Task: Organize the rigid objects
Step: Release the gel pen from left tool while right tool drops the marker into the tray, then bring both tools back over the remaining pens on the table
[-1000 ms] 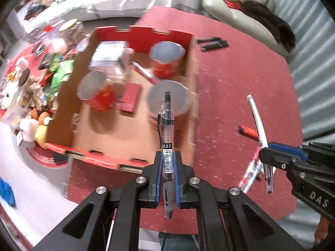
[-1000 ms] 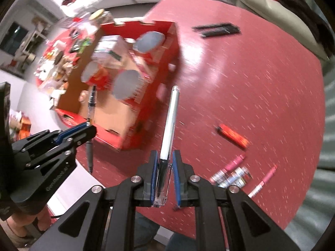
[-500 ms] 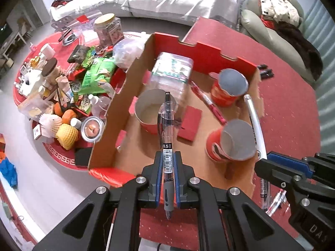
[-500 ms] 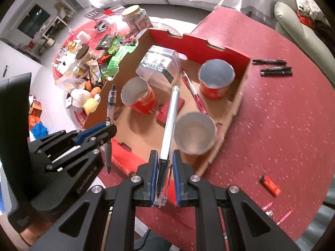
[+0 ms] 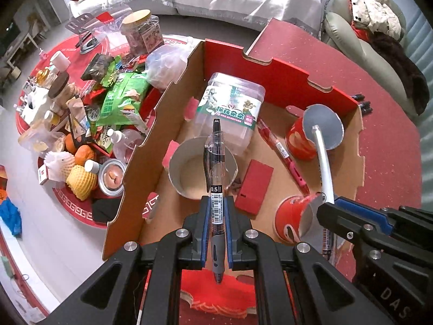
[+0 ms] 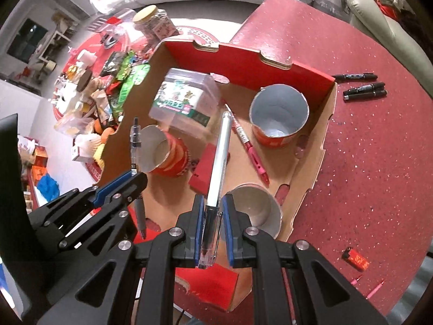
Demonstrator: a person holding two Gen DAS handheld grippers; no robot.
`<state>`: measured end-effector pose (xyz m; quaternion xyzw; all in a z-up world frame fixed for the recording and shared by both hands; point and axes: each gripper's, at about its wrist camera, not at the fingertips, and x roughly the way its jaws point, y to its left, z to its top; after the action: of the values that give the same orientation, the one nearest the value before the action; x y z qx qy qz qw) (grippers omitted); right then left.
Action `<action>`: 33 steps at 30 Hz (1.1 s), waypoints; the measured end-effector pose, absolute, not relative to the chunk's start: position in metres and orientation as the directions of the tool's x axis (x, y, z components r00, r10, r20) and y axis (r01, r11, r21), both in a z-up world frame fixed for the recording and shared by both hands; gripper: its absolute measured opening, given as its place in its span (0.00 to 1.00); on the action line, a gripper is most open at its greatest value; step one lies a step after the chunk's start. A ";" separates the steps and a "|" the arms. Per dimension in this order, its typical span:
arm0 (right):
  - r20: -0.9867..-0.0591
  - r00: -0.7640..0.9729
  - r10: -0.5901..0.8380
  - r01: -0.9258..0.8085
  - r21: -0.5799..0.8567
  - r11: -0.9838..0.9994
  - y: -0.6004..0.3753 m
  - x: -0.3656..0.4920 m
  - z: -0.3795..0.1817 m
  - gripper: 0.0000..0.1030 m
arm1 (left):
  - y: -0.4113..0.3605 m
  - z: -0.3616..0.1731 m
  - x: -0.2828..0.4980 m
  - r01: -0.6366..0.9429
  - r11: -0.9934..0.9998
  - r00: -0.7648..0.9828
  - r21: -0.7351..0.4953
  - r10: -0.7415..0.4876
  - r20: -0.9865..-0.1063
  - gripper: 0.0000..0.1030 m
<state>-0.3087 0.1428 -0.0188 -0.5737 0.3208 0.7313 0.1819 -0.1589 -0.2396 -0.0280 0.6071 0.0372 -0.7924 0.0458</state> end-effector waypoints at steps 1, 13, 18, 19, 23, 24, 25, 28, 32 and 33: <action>-0.957 -0.273 -0.101 -0.634 0.258 -0.729 0.144 -0.309 -0.020 0.14 | -0.240 -0.030 -0.161 0.115 -0.993 -0.256 0.001 -0.031 -0.966 0.10; -0.973 -0.218 -0.079 -0.577 0.194 -0.794 0.155 -0.324 -0.034 0.14 | -0.237 -0.047 -0.171 0.100 -0.995 -0.228 0.026 -0.048 -0.973 0.10; -0.975 -0.203 -0.088 -0.561 0.189 -0.806 0.156 -0.327 -0.041 0.14 | -0.232 -0.046 -0.172 0.082 -0.996 -0.238 0.037 -0.055 -0.970 0.10; -0.975 -0.201 -0.091 -0.554 0.189 -0.811 0.155 -0.327 -0.042 0.14 | -0.232 -0.046 -0.172 0.081 -0.996 -0.239 0.042 -0.060 -0.969 0.10; -0.978 -0.186 -0.094 -0.541 0.182 -0.821 0.155 -0.328 -0.046 0.14 | -0.231 -0.047 -0.170 0.079 -0.996 -0.241 0.050 -0.068 -0.968 0.10; -0.978 -0.187 -0.097 -0.536 0.184 -0.824 0.156 -0.329 -0.047 0.14 | -0.230 -0.047 -0.170 0.080 -0.995 -0.244 0.054 -0.072 -0.967 0.10; -0.977 -0.188 -0.102 -0.530 0.189 -0.826 0.156 -0.329 -0.047 0.15 | -0.230 -0.047 -0.169 0.077 -0.995 -0.246 0.057 -0.075 -0.966 0.10; -0.975 -0.188 -0.122 -0.516 0.204 -0.832 0.157 -0.328 -0.048 0.24 | -0.227 -0.048 -0.166 0.065 -0.996 -0.242 0.057 -0.071 -0.968 0.10; -0.970 -0.214 -0.115 -0.515 0.212 -0.831 0.160 -0.320 -0.041 0.53 | -0.228 -0.047 -0.162 0.063 -0.997 -0.237 0.045 -0.059 -0.970 0.92; -0.970 -0.215 -0.116 -0.514 0.214 -0.831 0.161 -0.318 -0.039 0.54 | -0.228 -0.045 -0.161 0.068 -0.997 -0.247 0.041 -0.057 -0.967 1.00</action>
<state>-0.3181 0.1613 -0.0393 -0.6116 0.2577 0.7357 0.1353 -0.1605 -0.2279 -0.0454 0.6122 0.0044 -0.7897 0.0395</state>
